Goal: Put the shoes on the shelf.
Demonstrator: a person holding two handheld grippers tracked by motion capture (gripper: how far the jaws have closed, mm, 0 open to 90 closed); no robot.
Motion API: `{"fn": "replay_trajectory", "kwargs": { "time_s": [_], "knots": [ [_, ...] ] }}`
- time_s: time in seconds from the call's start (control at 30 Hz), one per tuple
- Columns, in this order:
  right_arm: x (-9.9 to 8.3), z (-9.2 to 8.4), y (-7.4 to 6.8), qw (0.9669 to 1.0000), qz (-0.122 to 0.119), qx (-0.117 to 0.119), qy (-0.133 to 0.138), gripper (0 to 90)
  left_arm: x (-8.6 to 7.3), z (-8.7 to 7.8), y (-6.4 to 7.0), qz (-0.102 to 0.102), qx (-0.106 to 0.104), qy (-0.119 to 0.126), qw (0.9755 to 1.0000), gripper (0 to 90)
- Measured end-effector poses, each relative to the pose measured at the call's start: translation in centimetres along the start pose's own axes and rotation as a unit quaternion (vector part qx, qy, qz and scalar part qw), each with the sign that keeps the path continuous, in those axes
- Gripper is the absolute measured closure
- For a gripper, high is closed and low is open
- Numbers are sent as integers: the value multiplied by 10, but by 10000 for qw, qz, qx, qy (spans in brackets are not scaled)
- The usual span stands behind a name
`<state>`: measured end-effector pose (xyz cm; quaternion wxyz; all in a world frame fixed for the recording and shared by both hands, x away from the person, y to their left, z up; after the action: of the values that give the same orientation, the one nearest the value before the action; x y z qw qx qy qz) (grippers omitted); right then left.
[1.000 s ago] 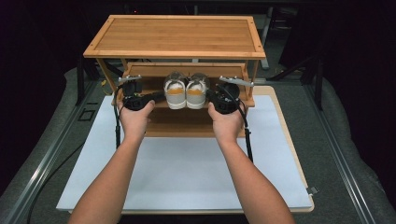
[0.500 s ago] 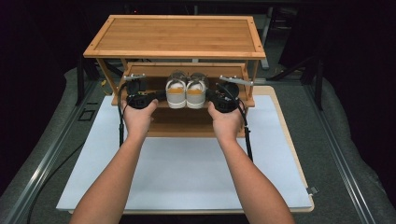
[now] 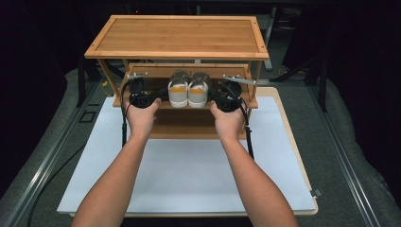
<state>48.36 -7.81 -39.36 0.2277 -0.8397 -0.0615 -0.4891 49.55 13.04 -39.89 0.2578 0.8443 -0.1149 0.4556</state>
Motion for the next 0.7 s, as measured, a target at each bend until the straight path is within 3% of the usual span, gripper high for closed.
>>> {"fn": "replay_trajectory", "kwargs": {
  "time_s": [0.1,0.17,0.27,0.7],
  "knots": [
    [2,2,3,10000,-4,-50,-85,900,1,2,0,-49,-17,8,10000,900],
    [5,6,3,10000,-24,-47,23,900,3,5,-1,-35,13,16,10000,900],
    [8,8,4,9997,-99,-190,-107,900,5,8,-2,18,53,8,10000,900],
    [14,20,8,9994,-147,-255,-179,900,13,20,-8,-12,55,-65,10000,900]
  ]
}}
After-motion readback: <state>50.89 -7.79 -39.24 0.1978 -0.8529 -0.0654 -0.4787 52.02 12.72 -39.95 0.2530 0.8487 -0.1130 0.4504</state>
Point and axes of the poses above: each handheld gripper's, and its own axes: z roughly forward along the jaws, x roughly out of its top, y roughly to its right, the point moved 6 cm from there along z, roughly forward along the jaws, and after that the axes turned 2 degrees about -y, right-handed, at the moved point
